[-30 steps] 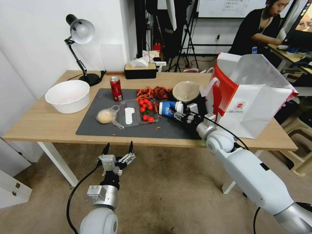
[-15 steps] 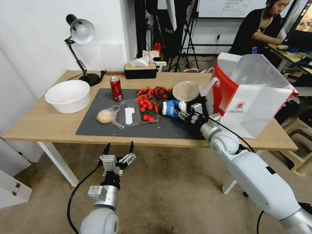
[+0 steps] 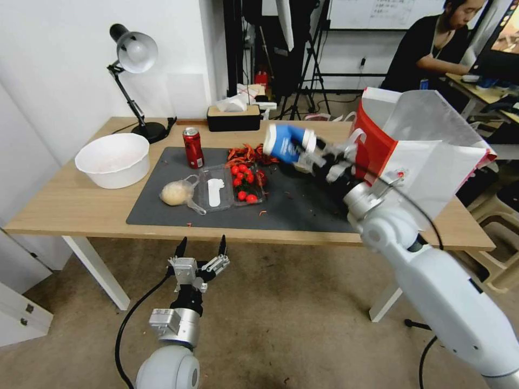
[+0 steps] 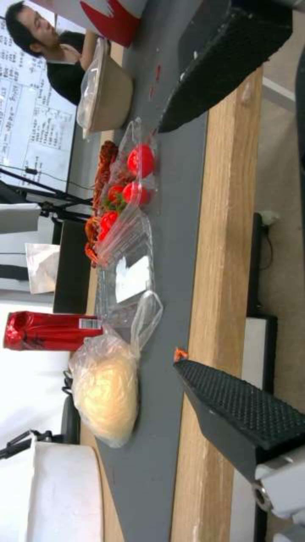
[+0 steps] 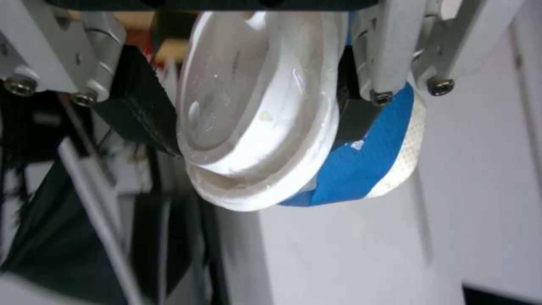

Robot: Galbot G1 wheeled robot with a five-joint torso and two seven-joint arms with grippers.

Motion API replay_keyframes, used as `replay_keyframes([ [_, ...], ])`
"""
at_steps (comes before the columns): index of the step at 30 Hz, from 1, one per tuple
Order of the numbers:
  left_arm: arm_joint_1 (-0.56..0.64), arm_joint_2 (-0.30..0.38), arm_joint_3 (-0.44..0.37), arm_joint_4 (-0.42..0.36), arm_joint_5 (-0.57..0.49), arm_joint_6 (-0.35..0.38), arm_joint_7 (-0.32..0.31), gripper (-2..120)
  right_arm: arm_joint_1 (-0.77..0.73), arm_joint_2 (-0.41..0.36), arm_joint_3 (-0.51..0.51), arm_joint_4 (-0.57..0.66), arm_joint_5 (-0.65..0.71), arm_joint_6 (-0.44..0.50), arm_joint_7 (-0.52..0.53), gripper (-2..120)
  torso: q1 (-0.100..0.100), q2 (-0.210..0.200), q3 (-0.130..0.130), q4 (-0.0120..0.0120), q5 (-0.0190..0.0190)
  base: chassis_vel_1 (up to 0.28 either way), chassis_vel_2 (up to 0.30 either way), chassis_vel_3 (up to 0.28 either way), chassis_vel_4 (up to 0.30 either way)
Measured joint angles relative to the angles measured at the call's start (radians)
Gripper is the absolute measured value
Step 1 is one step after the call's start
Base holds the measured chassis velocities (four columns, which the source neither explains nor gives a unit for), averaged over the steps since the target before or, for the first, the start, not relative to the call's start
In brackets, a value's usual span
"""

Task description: Pick up the trash from the table and place it into the takeout bag.

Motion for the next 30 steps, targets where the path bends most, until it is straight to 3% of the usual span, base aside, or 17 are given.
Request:
replay_keyframes([
  [6,0.003,0.0,0.001,-0.002,0.003,-0.004,0.001,100,0.054,-0.034,0.078,0.038,-0.002,-0.046,0.09,56,0.0,0.0,0.0,-0.0002,0.0,0.0,0.0,0.0,0.0],
  [10,0.005,0.0,0.004,-0.002,0.006,-0.007,0.001,100,0.097,-0.099,0.174,0.032,-0.184,-0.183,0.213,55,0.0,0.0,0.0,-0.0002,0.0,0.0,0.0,0.0,0.0],
  [11,0.005,0.0,0.004,-0.002,0.006,-0.007,0.001,100,0.097,-0.099,0.174,0.032,-0.184,-0.183,0.213,55,0.0,0.0,0.0,-0.0002,0.0,0.0,0.0,0.0,0.0],
  [17,0.009,0.0,0.007,-0.003,0.01,-0.012,0.002,100,0.073,-0.147,0.244,0.056,-0.318,-0.397,0.345,55,0.0,0.0,0.0,-0.0001,0.0,0.0,0.0,0.0,0.0],
  [24,0.012,0.0,0.008,-0.007,0.011,-0.013,0.002,100,0.044,-0.151,0.268,0.075,-0.367,-0.479,0.37,55,0.0,0.0,0.0,-0.0003,0.0001,0.0,0.0,0.0,0.0],
  [28,0.013,0.0,0.008,-0.007,0.012,-0.014,0.002,100,0.032,-0.152,0.276,0.08,-0.386,-0.494,0.369,65,0.0,0.0,0.0,0.0,0.0,0.0,0.0,0.0,0.0],
  [29,0.014,0.0,0.008,-0.009,0.012,-0.015,0.002,100,0.021,-0.154,0.285,0.084,-0.402,-0.502,0.363,76,0.0,0.0,0.0,-0.0001,-0.0001,0.0,0.0,0.0,0.0],
  [30,0.015,0.0,0.008,-0.009,0.012,-0.015,0.002,100,0.015,-0.154,0.289,0.086,-0.409,-0.506,0.36,78,0.0,0.0,0.0,-0.0001,-0.0001,0.0,0.0,0.0,0.0],
])
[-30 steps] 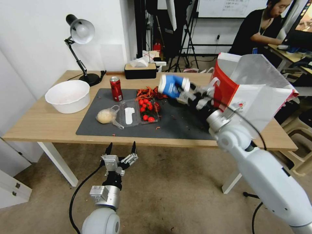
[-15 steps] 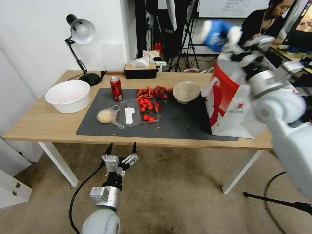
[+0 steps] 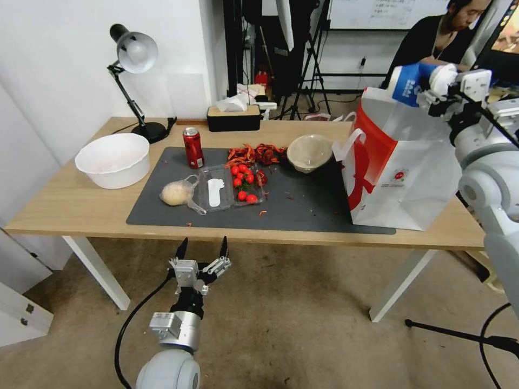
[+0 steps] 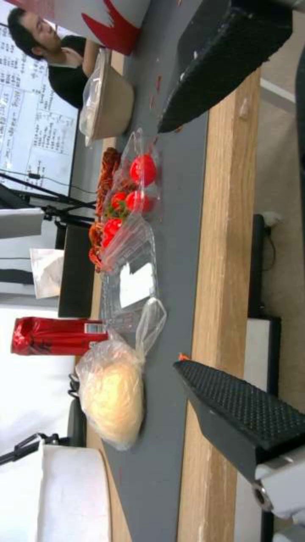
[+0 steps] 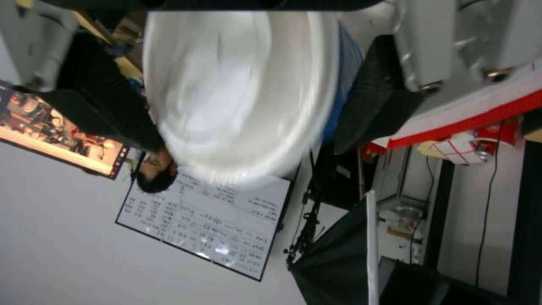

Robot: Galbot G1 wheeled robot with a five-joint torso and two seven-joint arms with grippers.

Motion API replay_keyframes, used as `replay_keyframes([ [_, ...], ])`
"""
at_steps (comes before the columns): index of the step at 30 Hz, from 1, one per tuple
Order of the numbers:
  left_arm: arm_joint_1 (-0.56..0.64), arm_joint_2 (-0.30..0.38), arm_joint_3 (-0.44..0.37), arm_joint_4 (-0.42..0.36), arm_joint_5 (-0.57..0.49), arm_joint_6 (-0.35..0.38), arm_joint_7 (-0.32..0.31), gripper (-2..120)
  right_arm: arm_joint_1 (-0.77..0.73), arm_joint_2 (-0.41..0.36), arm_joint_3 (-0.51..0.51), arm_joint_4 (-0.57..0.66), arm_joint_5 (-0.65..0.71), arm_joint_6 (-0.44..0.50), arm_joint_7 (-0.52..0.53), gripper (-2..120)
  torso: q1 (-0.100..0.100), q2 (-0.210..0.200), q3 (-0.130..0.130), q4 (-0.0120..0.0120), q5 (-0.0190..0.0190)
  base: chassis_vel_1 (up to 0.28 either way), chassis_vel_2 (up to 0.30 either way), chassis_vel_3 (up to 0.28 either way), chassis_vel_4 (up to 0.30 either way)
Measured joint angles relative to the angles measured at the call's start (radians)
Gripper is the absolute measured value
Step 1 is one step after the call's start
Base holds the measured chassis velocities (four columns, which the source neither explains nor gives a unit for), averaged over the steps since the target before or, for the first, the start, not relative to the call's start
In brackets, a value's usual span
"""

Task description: Pick up the trash from the table and place it into the takeout bag.

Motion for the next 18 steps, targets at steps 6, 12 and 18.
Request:
replay_keyframes([
  [6,0.005,0.0,0.001,-0.002,0.003,-0.005,0.001,100,-0.048,-0.013,0.033,0.018,-0.038,-0.026,-0.019,98,0.0,0.0,0.0,-0.0002,0.0,0.0,0.0,0.0,0.0],
  [12,0.009,0.0,0.006,-0.005,0.007,-0.009,0.004,100,-0.075,-0.026,0.064,0.029,-0.005,0.025,-0.031,100,0.0,0.0,0.0,-0.0003,0.0,0.0,0.0,0.0,0.0],
  [18,0.01,0.0,0.006,-0.006,0.007,-0.012,0.005,100,-0.076,-0.031,0.074,0.044,0.168,0.164,-0.083,100,0.0,0.0,0.0,0.0,-0.0001,0.0,0.0,0.0,0.0],
])
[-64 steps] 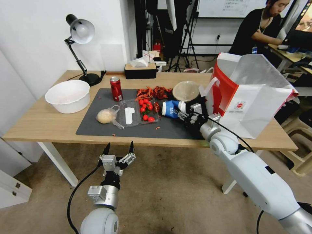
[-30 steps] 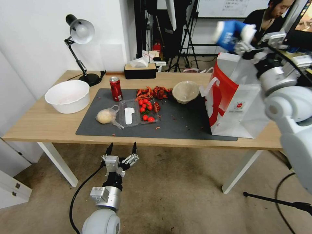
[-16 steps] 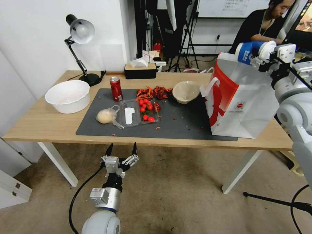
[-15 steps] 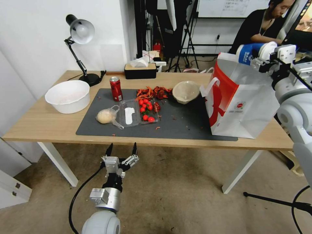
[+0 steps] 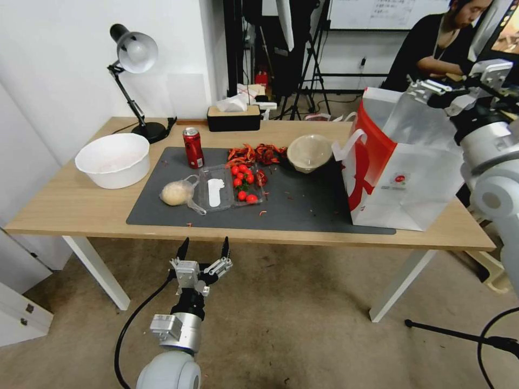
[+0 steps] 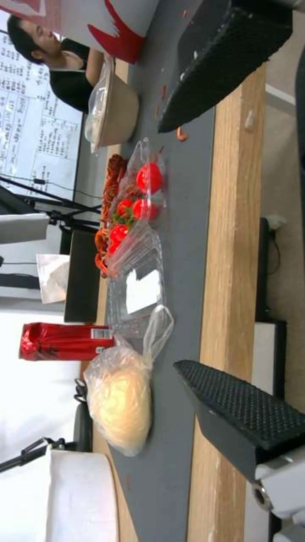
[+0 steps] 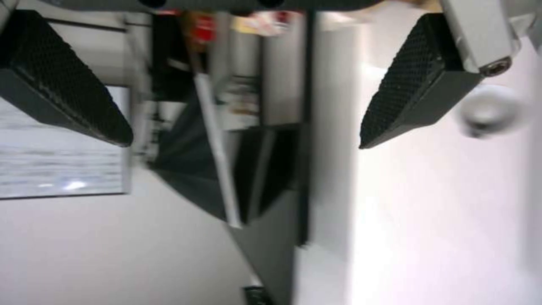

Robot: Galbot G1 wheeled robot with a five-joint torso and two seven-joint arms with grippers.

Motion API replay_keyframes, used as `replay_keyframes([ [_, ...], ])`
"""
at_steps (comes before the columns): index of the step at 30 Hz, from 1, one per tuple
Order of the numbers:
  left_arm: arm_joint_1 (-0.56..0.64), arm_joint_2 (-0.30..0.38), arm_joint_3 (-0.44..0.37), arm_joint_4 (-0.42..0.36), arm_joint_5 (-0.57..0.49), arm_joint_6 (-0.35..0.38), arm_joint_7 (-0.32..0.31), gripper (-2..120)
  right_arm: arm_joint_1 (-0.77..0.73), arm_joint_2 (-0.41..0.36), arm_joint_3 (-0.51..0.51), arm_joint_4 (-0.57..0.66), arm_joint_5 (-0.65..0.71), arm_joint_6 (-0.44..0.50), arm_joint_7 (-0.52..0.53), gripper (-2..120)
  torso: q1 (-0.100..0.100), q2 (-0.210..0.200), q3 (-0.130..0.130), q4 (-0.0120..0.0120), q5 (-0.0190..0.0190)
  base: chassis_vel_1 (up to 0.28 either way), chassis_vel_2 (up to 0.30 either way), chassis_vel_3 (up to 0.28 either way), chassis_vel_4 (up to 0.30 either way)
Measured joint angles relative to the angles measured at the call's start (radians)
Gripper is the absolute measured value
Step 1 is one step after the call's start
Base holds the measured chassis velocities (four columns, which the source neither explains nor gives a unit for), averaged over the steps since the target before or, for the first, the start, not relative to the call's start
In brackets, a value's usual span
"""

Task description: Pick up the trash from the table and place it into the takeout bag.

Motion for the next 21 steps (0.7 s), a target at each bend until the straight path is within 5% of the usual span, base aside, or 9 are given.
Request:
replay_keyframes([
  [2,0.001,0.0,0.0,-0.002,0.0,-0.003,0.002,100,-0.024,-0.003,0.002,0.02,0.136,0.148,-0.1,100,0.0,0.0,0.0,0.0,-0.0001,0.0,0.0,0.0,0.0],
  [7,0.002,0.0,-0.001,-0.003,0.0,-0.006,0.005,100,-0.128,0.02,-0.006,0.083,0.222,0.282,-0.207,100,0.0,0.0,0.0,-0.0001,0.0,0.0,0.0,0.0,0.0],
  [13,-0.007,0.0,-0.004,0.001,-0.007,-0.007,0.006,100,-0.442,0.157,-0.08,0.259,-0.051,0.354,-0.193,100,0.0,0.0,0.0,-0.0002,-0.0001,0.0,0.0,0.0,0.0],
  [21,-0.011,0.0,-0.01,0.006,-0.009,-0.006,0.007,100,-0.614,0.21,-0.109,0.264,-0.227,0.427,-0.118,100,0.0,0.0,0.0,-0.0002,-0.0001,0.0,0.0,0.0,0.0],
])
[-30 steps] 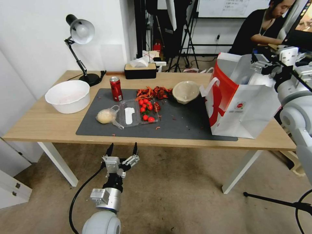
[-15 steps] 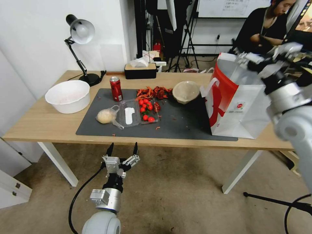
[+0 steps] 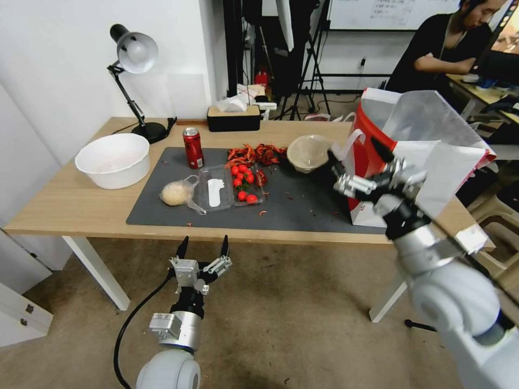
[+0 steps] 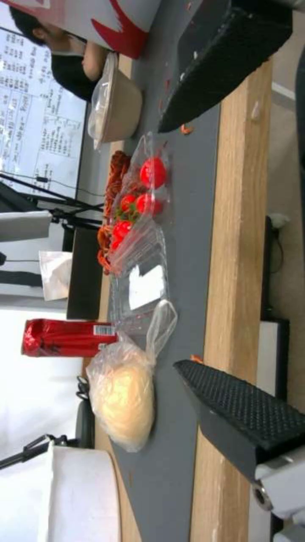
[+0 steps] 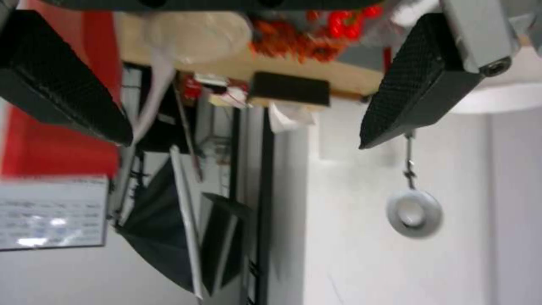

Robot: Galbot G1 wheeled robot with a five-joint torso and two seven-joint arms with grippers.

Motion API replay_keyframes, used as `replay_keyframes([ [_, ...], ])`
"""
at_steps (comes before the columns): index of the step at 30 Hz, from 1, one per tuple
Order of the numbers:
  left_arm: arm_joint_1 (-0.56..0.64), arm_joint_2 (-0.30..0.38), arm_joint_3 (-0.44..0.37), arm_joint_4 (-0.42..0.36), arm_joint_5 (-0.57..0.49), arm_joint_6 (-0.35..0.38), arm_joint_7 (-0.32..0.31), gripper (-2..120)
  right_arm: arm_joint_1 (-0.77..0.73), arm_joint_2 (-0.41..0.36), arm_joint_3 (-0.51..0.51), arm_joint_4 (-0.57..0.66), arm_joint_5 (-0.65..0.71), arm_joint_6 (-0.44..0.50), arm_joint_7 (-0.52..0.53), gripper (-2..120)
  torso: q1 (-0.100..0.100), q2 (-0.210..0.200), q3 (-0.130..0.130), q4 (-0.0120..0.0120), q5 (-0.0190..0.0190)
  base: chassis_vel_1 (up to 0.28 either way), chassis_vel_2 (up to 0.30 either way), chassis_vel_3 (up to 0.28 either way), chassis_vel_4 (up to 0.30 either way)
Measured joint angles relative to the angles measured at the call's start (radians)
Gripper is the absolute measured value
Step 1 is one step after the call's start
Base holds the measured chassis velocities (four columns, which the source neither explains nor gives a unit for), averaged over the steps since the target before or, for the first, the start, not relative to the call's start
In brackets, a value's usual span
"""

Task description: Pick up the trash from the table and place it into the takeout bag.

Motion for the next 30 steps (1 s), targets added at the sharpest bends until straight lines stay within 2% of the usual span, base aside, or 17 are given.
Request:
replay_keyframes([
  [5,-0.002,0.0,-0.001,0.003,-0.003,0.0,0.0,100,-0.108,0.027,-0.013,-0.019,-0.085,0.068,0.069,100,0.0,0.0,0.0,0.0,0.0,0.0,0.0,0.0,0.0],
  [6,-0.002,0.0,-0.001,0.004,-0.004,0.0,0.0,100,-0.153,0.042,-0.018,-0.032,-0.113,0.105,0.082,100,0.0,0.0,0.0,0.0,-0.0001,0.0,0.0,0.0,0.0],
  [12,-0.002,0.0,-0.001,0.008,-0.006,0.0,0.0,100,-0.265,0.092,-0.05,-0.094,-0.179,0.212,0.102,100,0.0,0.0,0.0,0.0,0.0,0.0,0.0,0.0,0.0],
  [17,0.002,0.0,0.0,0.009,-0.006,-0.003,0.001,100,-0.303,0.12,-0.068,-0.159,-0.213,0.285,0.111,100,0.0,0.0,0.0,0.0001,0.0,0.0,0.0,0.0,0.0],
  [30,0.008,0.003,-0.008,0.009,-0.013,-0.012,0.001,100,-0.307,0.144,-0.094,-0.232,-0.234,0.334,0.113,100,0.0,0.0,0.0,0.0001,0.0,0.0,0.0,0.0,0.0],
])
